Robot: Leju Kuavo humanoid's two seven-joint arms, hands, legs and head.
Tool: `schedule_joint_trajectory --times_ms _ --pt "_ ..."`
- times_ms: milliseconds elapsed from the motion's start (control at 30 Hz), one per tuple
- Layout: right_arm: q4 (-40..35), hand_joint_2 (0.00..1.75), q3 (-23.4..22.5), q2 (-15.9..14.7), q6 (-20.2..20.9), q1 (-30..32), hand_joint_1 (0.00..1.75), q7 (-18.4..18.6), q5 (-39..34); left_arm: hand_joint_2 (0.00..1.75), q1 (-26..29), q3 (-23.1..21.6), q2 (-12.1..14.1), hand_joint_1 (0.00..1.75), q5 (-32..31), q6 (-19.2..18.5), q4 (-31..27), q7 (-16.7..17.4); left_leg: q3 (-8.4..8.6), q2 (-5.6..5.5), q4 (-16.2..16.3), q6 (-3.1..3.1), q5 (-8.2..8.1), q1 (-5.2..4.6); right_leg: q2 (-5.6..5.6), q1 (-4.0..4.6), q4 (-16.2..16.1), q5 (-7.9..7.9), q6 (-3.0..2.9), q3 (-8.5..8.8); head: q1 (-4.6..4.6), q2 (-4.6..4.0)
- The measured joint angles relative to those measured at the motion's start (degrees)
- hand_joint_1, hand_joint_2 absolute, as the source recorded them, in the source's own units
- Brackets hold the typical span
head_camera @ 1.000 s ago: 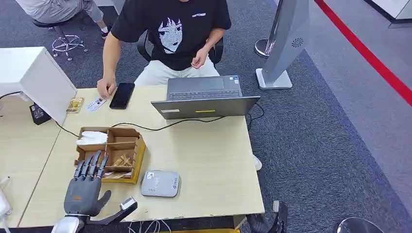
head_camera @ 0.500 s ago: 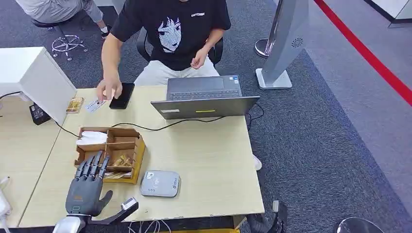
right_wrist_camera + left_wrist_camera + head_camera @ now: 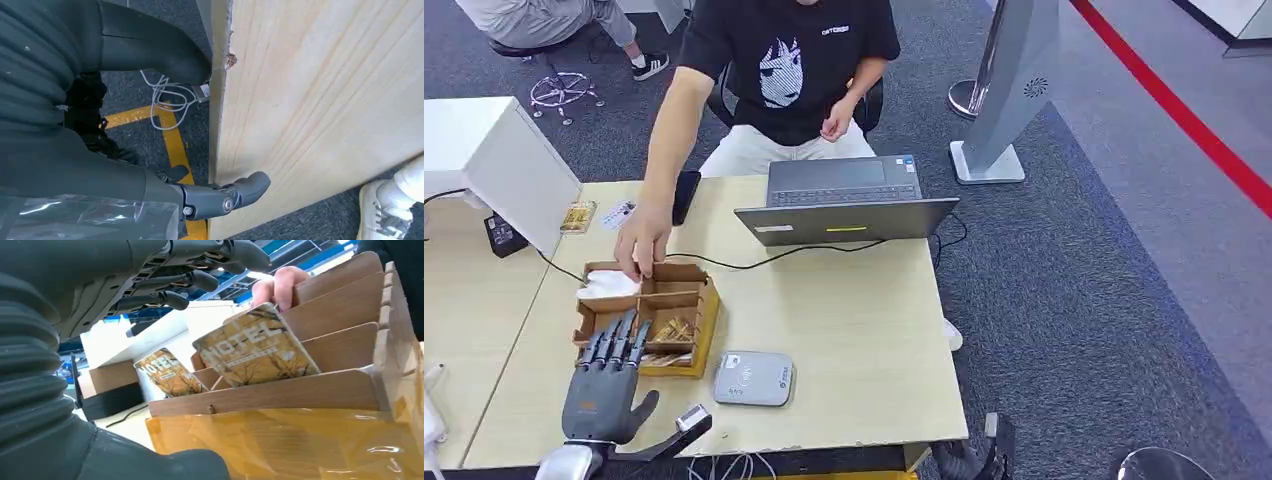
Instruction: Pass the card to the sensor for recognition and then transmit it.
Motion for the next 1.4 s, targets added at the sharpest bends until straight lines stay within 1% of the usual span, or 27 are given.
schedule_joint_trajectory --times_ms 700,733,900,1400 --pt "-0.1 1.75 0.0 0.0 0.0 0.0 0.0 0.0 -0.1 1.75 0.0 0.0 -0.3 0.0 0.0 0.1 0.0 0.0 0.0 0.0 0.0 0.0 0.0 0.0 0.0 0.0 0.0 0.0 0.0 0.0 0.0 0.0" --pt "-0.1 1.75 0.0 0.0 0.0 0.0 0.0 0.0 -0.1 1.75 0.0 0.0 -0.3 1.75 0.0 0.1 0.0 0.0 0.0 0.0 0.0 0.0 0.0 0.0 0.0 0.0 0.0 0.0 0.0 0.0 0.0 0.0" --pt "-0.1 1.75 0.0 0.0 0.0 0.1 0.0 0.0 -0.2 1.75 0.3 -0.2 -0.2 1.75 0.2 -1.1 -0.7 0.0 -0.01 0.0 0.0 0.0 0.0 0.0 0.0 0.0 0.0 0.0 0.0 0.0 0.0 0.0" --pt "-0.1 1.75 0.0 0.0 0.1 0.2 0.0 -0.2 -0.2 1.75 0.6 -0.5 0.5 1.75 0.3 -1.3 -2.6 0.3 -0.01 0.0 0.0 0.0 0.0 0.0 0.0 0.0 0.0 0.0 0.0 0.0 0.0 0.0"
